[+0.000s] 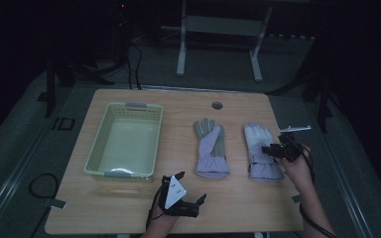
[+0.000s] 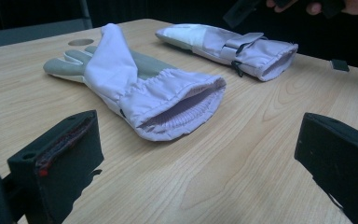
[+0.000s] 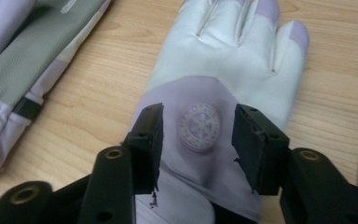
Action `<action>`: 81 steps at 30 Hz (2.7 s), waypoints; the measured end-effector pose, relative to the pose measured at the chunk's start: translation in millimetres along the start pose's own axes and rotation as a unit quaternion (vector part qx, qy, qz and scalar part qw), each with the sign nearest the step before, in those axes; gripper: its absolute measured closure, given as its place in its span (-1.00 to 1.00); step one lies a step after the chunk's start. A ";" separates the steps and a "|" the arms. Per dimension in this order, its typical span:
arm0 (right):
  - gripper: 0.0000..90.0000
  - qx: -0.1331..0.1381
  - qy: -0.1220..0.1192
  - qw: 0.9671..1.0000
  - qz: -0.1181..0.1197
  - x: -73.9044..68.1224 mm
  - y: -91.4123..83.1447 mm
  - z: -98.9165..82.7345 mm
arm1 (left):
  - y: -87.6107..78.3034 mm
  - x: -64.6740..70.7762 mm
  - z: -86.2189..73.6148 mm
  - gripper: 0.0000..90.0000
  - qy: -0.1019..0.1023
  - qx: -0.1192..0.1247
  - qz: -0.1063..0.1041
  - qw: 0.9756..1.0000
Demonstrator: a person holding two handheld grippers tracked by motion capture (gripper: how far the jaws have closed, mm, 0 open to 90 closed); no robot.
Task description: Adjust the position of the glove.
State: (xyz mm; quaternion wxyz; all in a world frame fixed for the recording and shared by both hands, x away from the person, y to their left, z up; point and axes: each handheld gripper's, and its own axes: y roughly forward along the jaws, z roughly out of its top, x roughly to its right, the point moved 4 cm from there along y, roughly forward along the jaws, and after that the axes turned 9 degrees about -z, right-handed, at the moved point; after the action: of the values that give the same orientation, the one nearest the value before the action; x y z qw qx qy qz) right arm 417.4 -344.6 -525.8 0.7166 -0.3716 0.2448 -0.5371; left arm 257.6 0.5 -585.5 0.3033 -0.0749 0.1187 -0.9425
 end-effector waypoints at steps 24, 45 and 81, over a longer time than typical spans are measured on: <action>0.29 -0.016 -0.050 0.997 0.059 13.2 37.9 -13.7 | 0.2 -0.2 0.0 -0.98 -0.002 0.000 0.001 1.000; 0.73 0.018 0.011 0.999 0.040 7.0 -11.7 8.0 | 0.2 -0.8 0.0 -0.98 -0.004 0.000 0.001 1.000; 0.73 0.042 -0.029 0.996 0.076 -122.2 -72.3 95.6 | 0.3 -0.1 0.1 -0.98 -0.002 0.002 -0.002 1.000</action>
State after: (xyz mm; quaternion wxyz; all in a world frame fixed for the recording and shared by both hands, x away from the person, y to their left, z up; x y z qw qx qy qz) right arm 409.5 -213.2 -416.5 0.7773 -0.3367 0.2285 -0.4798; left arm 257.9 0.3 -585.5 0.3020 -0.0768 0.1164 -0.9430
